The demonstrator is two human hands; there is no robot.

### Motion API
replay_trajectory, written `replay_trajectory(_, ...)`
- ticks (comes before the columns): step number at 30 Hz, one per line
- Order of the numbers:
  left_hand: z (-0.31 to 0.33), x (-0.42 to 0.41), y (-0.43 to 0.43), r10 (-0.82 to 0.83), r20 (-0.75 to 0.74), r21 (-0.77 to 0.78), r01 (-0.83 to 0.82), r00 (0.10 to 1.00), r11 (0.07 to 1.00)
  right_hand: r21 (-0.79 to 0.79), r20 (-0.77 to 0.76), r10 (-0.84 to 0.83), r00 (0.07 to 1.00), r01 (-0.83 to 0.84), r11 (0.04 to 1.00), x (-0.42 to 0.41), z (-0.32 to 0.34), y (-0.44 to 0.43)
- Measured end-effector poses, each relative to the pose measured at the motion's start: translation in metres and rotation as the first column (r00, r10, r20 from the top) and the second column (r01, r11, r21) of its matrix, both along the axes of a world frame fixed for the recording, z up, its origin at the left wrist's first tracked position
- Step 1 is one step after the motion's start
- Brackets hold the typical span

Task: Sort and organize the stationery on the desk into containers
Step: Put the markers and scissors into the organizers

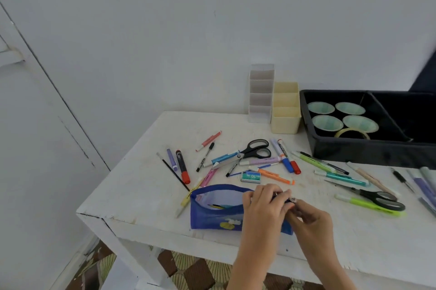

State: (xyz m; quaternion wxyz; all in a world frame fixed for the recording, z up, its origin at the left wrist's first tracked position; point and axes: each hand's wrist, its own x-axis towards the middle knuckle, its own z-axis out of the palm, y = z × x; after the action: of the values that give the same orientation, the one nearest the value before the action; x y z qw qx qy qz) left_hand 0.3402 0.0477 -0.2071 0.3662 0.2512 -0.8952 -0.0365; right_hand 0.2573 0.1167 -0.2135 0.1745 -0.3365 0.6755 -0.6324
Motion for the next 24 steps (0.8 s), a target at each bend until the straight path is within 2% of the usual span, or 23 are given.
replay_trajectory(4,-0.002,-0.009,0.001,-0.035,-0.034,0.050,0.037,0.999,0.998,0.004,-0.157,-0.062,0.986,0.063,0.998,-0.007,-0.006,0.007)
replay_trajectory(7,-0.003,-0.013,0.005,-0.052,-0.066,-0.004,0.052,0.996,0.999,-0.014,-0.136,-0.102,0.985,0.101,0.995,-0.009,-0.009,0.010)
replay_trajectory(10,0.003,-0.016,0.013,0.035,-0.181,0.057,-0.025,0.983,0.998,-0.063,-0.004,-0.099,0.995,0.099,0.993,-0.006,-0.011,0.010)
replay_trajectory(13,0.000,-0.017,0.017,0.173,-0.286,0.184,-0.123,0.942,0.975,-0.126,0.254,-0.066,0.965,0.101,0.987,-0.003,-0.012,0.008)
replay_trajectory(16,-0.008,-0.003,-0.005,0.405,-0.392,0.372,-0.260,0.826,0.891,-0.102,0.422,-0.200,0.884,0.265,0.959,-0.015,-0.014,0.011)
replay_trajectory(18,-0.011,0.015,-0.029,0.555,-0.403,0.451,-0.370,0.728,0.812,-0.090,0.485,-0.267,0.832,0.351,0.932,-0.032,-0.019,0.021)
replay_trajectory(19,-0.010,0.023,-0.039,0.579,-0.412,0.493,-0.362,0.704,0.791,-0.085,0.479,-0.282,0.831,0.364,0.927,-0.040,-0.019,0.027)
replay_trajectory(20,-0.009,0.027,-0.045,0.554,-0.443,0.545,-0.278,0.705,0.791,-0.078,0.457,-0.287,0.842,0.359,0.930,-0.045,-0.020,0.032)
replay_trajectory(22,-0.009,0.028,-0.044,0.431,-0.514,0.624,-0.023,0.742,0.781,-0.064,0.411,-0.252,0.876,0.303,0.951,-0.048,-0.021,0.036)
replay_trajectory(24,-0.016,0.023,-0.039,0.329,-0.497,0.696,0.143,0.803,0.703,-0.017,0.346,-0.187,0.919,0.206,0.979,-0.046,-0.024,0.036)
